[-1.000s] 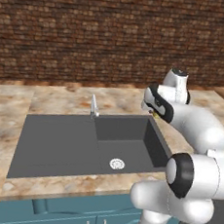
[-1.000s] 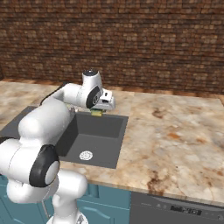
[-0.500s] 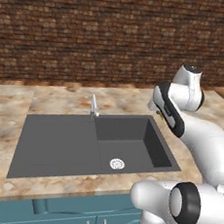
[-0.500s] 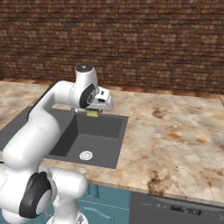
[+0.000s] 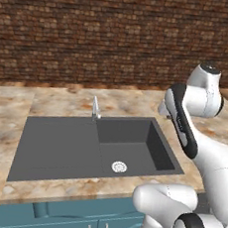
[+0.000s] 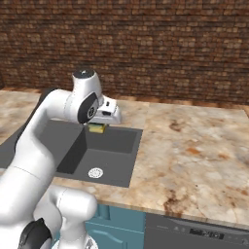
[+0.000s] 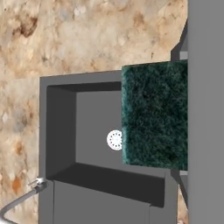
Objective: Pick up the sponge and sponge from the sink, and place them back in the cabinet, and close the cabinet doors.
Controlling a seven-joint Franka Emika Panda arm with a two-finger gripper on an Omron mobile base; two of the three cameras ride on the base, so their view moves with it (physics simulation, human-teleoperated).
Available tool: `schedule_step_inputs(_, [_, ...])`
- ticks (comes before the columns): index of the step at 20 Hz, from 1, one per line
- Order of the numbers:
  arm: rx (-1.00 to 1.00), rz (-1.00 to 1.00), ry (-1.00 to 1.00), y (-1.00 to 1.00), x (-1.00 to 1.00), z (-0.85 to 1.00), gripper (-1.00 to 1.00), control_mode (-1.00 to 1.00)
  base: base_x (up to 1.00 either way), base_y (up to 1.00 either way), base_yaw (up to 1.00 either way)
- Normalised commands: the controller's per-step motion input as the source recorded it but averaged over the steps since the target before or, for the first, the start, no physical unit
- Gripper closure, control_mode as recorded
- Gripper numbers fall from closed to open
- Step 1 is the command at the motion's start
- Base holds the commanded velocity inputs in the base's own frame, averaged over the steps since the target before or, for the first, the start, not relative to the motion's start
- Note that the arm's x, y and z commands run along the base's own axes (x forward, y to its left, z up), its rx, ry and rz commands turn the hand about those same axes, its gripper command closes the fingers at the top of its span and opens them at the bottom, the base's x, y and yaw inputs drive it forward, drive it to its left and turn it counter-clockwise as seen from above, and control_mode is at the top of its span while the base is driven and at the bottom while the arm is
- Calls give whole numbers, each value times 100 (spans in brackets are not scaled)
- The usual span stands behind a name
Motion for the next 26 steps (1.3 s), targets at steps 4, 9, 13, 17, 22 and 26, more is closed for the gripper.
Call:
schedule_step_inputs(4, [0, 0, 0, 0, -59, 37, 100, -100, 0, 0, 0])
schedule_step_inputs(9, [0, 0, 0, 0, -56, 42, 100, -100, 0, 0, 0])
schedule_step_inputs(13, [0, 0, 0, 0, -50, 37, 100, -100, 0, 0, 0])
schedule_step_inputs(17, [0, 0, 0, 0, -46, 36, 100, -100, 0, 0, 0])
schedule_step_inputs(22, [0, 0, 0, 0, -39, 32, 100, -100, 0, 0, 0])
schedule_step_inputs(26, [0, 0, 0, 0, -24, 22, 100, -100, 0, 0, 0])
